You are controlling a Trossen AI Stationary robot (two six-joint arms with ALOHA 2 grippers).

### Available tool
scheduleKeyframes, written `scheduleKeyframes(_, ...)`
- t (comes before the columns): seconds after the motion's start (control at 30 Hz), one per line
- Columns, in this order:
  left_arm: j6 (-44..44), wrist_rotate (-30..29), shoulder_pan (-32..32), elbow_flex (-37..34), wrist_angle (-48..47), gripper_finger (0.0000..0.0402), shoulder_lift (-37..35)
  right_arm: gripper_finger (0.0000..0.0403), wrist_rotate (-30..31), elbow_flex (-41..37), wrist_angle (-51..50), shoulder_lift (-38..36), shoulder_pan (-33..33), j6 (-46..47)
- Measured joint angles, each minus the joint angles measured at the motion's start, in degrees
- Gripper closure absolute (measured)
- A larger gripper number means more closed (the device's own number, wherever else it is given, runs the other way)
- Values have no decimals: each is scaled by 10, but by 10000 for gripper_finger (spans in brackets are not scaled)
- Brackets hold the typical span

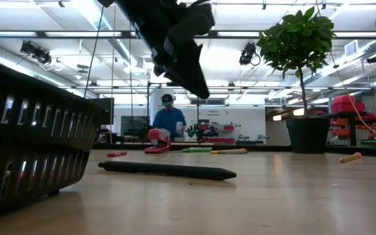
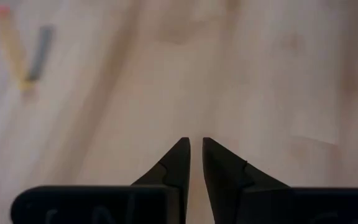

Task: Sort crayons/erasers/pens/pencils in bins
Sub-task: Adjust the middle right black bin

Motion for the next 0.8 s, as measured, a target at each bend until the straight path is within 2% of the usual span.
scheduleKeyframes(0.13,-90,-104,2,0,-54,347,0,246,23,0,-5,-1,0,53)
scheduleKeyframes(0.23,-163,-144,10,0,-109,334,0,248,24,0,-26,-12,-1,104)
scheduleKeyframes(0.3,-190,-147,17,0,-134,322,0,251,24,4,-53,-25,-1,135)
scheduleKeyframes(0.47,-195,-147,25,0,-146,296,0,260,34,12,-118,-61,-1,174)
scheduleKeyframes(0.67,-189,-147,22,0,-147,278,0,267,109,12,-212,-100,-5,257)
scheduleKeyframes(0.8,-186,-147,19,0,-149,271,0,268,60,12,-189,-91,-22,287)
